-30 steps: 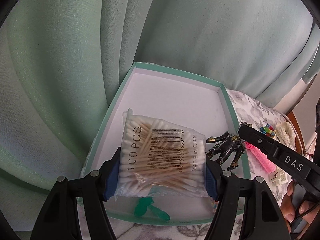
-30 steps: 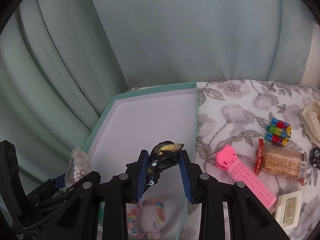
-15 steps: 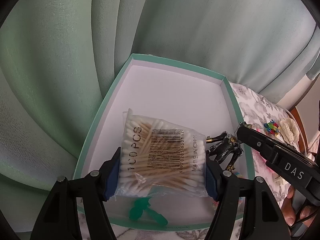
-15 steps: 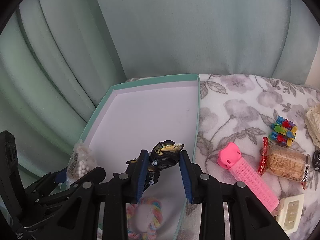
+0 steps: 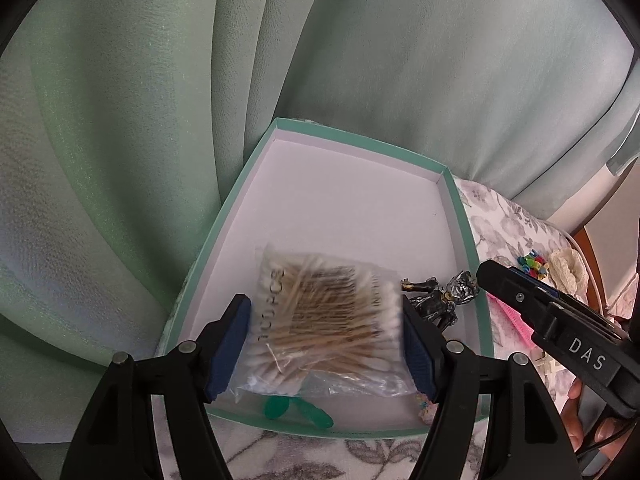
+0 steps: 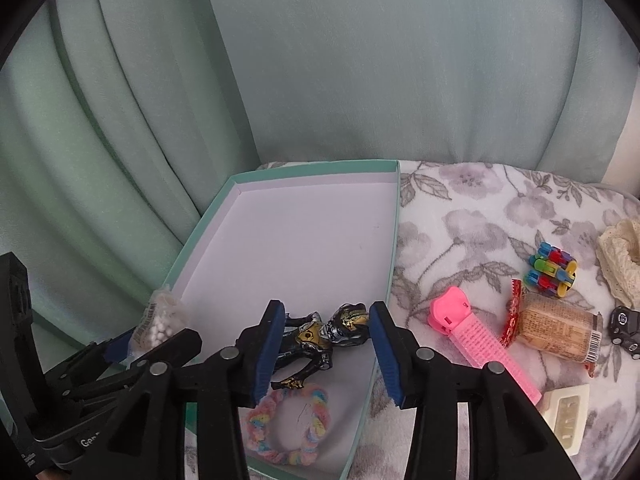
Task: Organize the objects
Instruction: 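Lower and release the swab bag from the left tool while the right tool releases the action figure, then withdraw both open tools up from the tray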
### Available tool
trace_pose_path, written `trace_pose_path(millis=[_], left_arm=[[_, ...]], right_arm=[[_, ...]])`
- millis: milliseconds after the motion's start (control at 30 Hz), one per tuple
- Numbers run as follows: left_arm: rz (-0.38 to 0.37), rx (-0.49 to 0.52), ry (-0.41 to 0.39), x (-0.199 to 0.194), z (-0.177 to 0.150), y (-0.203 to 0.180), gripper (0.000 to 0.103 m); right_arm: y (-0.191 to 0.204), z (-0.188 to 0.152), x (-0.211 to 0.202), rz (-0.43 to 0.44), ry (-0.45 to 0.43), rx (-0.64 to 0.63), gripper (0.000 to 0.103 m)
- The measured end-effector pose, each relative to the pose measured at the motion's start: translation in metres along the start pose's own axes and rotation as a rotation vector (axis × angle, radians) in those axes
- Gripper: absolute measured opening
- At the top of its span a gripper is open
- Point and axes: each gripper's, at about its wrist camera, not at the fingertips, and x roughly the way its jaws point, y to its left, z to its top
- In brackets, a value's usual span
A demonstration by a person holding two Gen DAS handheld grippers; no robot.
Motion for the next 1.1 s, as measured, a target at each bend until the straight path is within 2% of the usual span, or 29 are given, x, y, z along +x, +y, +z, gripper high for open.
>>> trace_pose_path(millis=[533,567,600,667,733,867,1000,1100], left_arm=[[0.011,-0.032,-0.015,-0.025,-0.016,0.006,0.072],[0.015,-0.037,-0.015,-0.026,-0.018,0.007,0.073],[0.020,-0.042,-0.014,-0.026,-0.020,0.009,0.078],[0.029,-0.048,-0.020,-0.029,-0.024,0.012,0.083],[0.042,-0.050,-0.025,-0.030,-0.029,0.014,0.083],[0.059,-0.060,-0.042,-0.035,-0.035,0.019,0.091],[0.073,-0.055,-0.046,-0.037,-0.040,0.020,0.092],[0.084,-0.055,-0.042,-0.037,-0.044,0.020,0.093]], right_arm=[[0.004,-0.026,-0.021,-0.040,0.007,-0.041,0.048],[0.004,-0.029,-0.021,-0.043,0.007,-0.048,0.052],[0.005,-0.031,-0.023,-0.049,0.005,-0.054,0.060],[0.007,-0.036,-0.025,-0.058,-0.003,-0.067,0.068],[0.007,-0.041,-0.027,-0.066,-0.002,-0.077,0.071],[0.005,-0.048,-0.029,-0.068,0.001,-0.077,0.080],[0.002,-0.054,-0.032,-0.072,-0.008,-0.077,0.094],[0.002,-0.057,-0.035,-0.075,-0.013,-0.085,0.099]])
